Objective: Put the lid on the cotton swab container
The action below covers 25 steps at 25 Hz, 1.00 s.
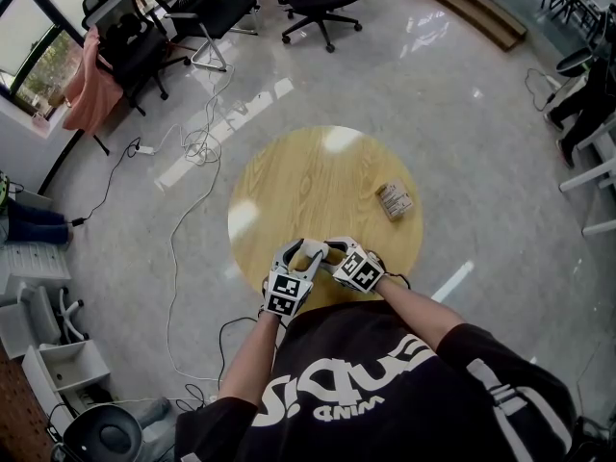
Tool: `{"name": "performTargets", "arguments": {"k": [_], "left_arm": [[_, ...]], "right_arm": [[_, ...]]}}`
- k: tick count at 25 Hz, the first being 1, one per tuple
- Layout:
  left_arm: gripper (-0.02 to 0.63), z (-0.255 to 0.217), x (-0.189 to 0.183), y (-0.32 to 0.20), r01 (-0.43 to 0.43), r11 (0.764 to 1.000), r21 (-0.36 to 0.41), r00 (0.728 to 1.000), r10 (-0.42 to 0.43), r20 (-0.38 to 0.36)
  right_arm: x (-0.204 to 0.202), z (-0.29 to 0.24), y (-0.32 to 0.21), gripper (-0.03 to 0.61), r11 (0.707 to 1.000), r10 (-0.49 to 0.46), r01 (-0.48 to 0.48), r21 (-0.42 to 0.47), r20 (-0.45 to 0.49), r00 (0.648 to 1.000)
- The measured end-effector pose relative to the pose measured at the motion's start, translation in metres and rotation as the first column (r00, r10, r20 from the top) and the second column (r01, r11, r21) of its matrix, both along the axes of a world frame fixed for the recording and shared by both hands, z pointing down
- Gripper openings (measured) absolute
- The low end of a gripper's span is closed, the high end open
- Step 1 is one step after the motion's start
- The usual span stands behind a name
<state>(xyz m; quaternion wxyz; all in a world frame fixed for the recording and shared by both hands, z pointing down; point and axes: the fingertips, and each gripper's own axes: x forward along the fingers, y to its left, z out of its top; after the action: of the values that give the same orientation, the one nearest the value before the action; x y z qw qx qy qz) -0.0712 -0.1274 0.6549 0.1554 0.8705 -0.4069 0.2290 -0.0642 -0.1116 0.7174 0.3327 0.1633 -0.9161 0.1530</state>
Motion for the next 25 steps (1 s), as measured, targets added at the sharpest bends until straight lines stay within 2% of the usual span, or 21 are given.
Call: {"name": "performTargets", "arguments": {"k": [5, 13, 17, 23, 25], "left_arm": [[0.213, 0.002, 0.002, -0.002, 0.0, 1.0, 0.003, 1.0, 0.0, -0.001], [0.213, 0.002, 0.0, -0.002, 0.011, 1.0, -0.01, 1.0, -0.011, -0.005], [0.213, 0.002, 0.001, -0.002, 0.015, 0.999, -0.028, 1.0, -0.016, -0.012], [0.213, -0.002, 0.003, -0.001, 0.062, 0.996, -0.069, 0.996, -0.066, -0.059], [0.213, -0.009, 0.003, -0.002, 0.079, 0.995, -0.062, 0.994, -0.083, -0.069]], "right_arm": [[0.016, -0.001, 0.004, 0.198, 1.0, 0.012, -0.012, 0.0, 0.003, 1.0], [0.041, -0.022, 0.007, 0.197, 0.995, 0.094, -0.092, -0.023, 0.074, 0.993], [0.048, -0.034, 0.011, 0.192, 0.995, 0.098, -0.095, -0.029, 0.107, 0.989], [0.059, -0.06, 0.004, 0.19, 0.989, 0.146, -0.146, -0.01, 0.154, 0.977], [0.064, -0.072, 0.0, 0.189, 0.985, 0.168, -0.17, -0.001, 0.176, 0.97]]}}
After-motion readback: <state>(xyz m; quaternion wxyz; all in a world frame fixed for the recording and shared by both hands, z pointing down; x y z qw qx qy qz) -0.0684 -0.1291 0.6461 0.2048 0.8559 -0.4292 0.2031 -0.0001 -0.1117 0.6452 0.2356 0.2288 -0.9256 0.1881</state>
